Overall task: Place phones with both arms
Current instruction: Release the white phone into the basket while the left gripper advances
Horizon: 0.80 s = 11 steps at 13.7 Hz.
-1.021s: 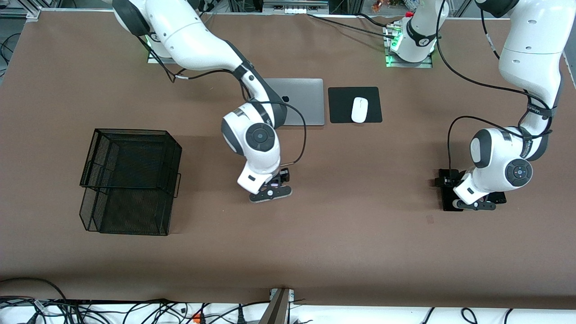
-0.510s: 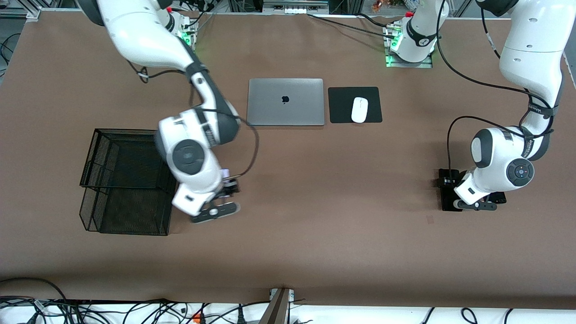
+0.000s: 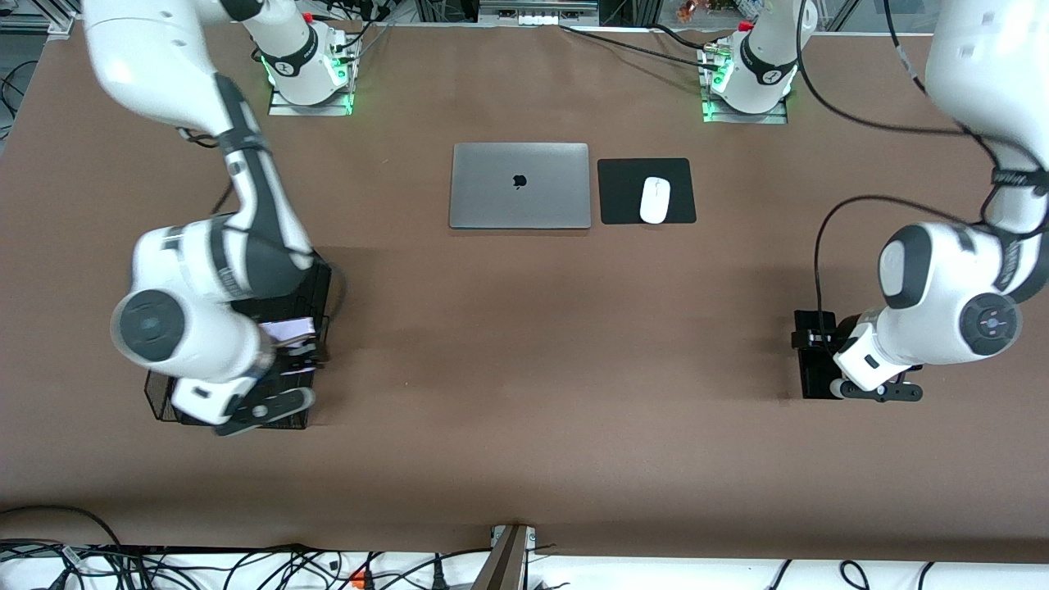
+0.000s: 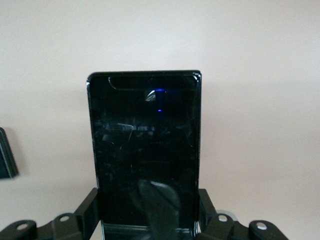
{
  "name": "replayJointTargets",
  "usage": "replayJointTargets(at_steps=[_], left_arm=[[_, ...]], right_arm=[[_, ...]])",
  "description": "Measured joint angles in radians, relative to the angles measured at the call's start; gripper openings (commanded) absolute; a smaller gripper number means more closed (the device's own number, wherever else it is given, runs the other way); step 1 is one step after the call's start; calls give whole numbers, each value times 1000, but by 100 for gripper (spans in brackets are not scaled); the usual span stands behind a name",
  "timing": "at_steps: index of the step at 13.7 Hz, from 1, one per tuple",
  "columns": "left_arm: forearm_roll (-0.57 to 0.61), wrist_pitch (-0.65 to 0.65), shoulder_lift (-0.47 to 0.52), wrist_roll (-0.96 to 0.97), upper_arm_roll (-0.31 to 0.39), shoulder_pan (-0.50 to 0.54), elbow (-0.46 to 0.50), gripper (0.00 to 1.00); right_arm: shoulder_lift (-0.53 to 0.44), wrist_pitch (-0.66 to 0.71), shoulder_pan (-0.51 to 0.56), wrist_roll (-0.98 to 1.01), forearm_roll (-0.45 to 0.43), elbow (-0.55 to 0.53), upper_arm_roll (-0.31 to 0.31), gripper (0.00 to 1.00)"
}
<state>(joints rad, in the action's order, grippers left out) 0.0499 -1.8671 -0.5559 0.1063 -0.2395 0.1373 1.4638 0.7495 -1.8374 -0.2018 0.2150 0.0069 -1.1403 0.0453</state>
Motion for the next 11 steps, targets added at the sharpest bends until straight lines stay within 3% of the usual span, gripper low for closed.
replayJointTargets(at_steps=[3,6,11], left_arm=[[-1,52,15,256,-134,-56,-71,0],[-2,18,-38,463,-141,-232,-119,0],[-1,-259,-186,679,-113,-486,-162,0]], right_arm=[[-36,-3,81,109,1,-64,4,0],[-44,-55,165,193,1,-94,10,0],[-1,-188,264,276,4,-123,8,0]])
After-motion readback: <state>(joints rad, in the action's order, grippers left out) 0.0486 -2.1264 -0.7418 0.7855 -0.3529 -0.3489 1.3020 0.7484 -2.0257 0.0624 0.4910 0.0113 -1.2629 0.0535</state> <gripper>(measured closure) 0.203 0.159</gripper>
